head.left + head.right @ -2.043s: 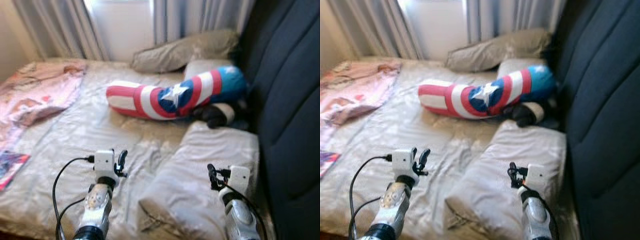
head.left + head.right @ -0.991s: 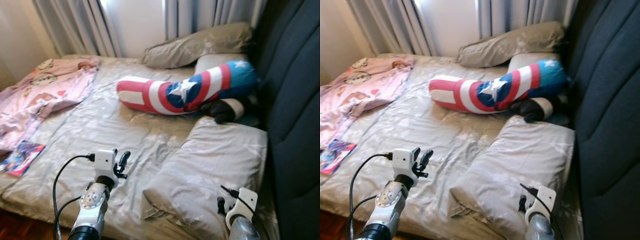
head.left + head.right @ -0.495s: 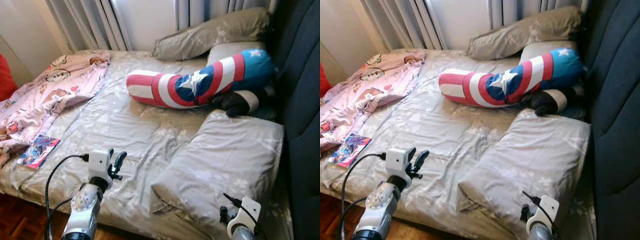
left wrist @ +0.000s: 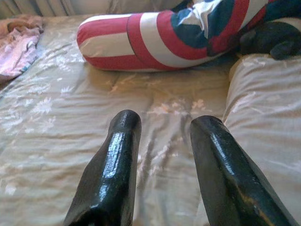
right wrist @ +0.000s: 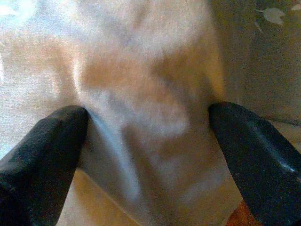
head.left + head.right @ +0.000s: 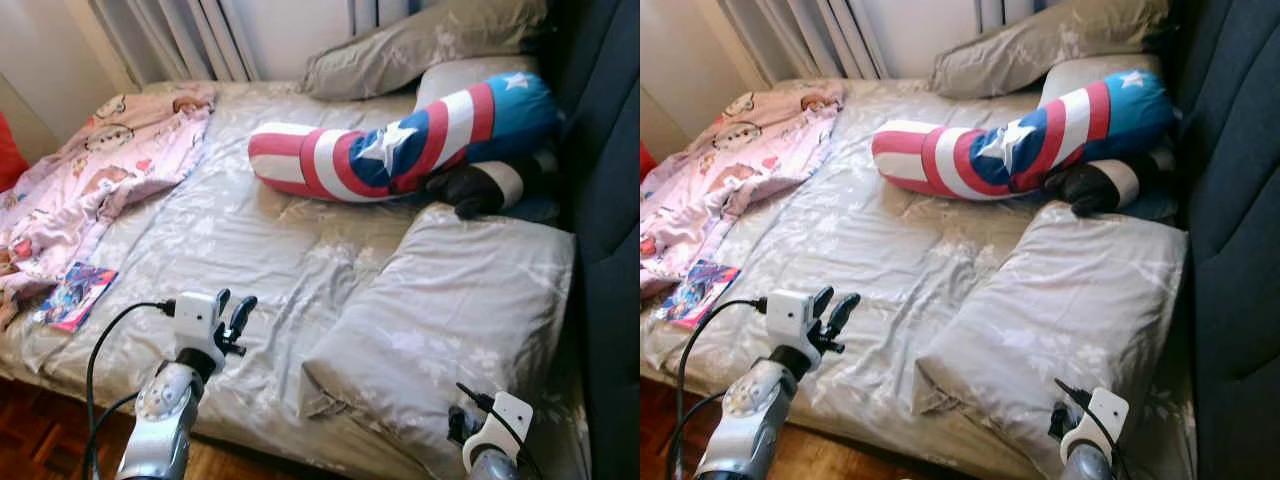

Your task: Clean up the room

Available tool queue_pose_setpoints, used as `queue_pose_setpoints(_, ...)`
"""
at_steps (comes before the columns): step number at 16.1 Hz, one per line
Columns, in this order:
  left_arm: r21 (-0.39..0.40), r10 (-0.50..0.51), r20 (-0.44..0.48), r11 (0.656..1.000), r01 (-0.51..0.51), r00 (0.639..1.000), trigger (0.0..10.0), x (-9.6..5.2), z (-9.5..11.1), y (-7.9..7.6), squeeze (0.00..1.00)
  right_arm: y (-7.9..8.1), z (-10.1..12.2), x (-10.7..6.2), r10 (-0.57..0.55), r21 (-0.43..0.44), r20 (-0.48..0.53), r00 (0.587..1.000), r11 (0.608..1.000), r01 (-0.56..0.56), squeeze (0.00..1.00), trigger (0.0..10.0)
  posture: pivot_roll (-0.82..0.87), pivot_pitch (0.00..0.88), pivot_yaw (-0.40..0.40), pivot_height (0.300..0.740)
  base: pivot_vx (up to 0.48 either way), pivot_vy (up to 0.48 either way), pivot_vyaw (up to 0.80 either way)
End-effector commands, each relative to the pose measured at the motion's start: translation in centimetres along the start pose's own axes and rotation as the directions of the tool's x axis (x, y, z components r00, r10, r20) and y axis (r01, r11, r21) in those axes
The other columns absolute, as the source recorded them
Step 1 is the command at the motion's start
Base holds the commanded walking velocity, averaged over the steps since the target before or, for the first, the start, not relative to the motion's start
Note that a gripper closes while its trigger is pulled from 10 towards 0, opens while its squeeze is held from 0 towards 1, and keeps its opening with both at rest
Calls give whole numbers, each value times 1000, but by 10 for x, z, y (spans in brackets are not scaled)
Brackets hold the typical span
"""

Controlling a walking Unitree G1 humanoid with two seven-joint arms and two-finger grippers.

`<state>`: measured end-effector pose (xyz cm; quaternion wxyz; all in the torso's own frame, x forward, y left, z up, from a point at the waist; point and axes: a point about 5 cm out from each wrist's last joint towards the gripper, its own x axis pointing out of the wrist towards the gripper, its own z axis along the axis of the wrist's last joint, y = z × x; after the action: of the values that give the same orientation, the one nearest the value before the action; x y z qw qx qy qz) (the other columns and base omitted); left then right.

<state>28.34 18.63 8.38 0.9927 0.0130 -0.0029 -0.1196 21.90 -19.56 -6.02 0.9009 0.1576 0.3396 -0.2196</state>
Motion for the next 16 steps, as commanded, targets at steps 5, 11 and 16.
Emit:
queue_pose_setpoints(5, 9, -16, 12, 1000, 16, 1000, 10000, -9, 20, 2, 0, 8, -22, -7, 45, 7, -51, 998, 999, -44, 0, 10000, 113, 201, 168, 740, 0, 0, 0)
queue_pose_setpoints(11, 11, -14, -6, 1000, 14, 1000, 10000, -14, 28, 3, 0, 13, -19, -7, 77, -27, -40, 996, 997, -78, 0, 0, 125, 222, 180, 740, 0, 0, 0)
queue_pose_setpoints(16, 17, -13, -24, 1000, 13, 1000, 10000, -10, 26, 3, 0, 16, -24, -9, 108, -91, -52, 993, 989, -113, 0, 0, 124, 191, 181, 740, 0, 0, 0)
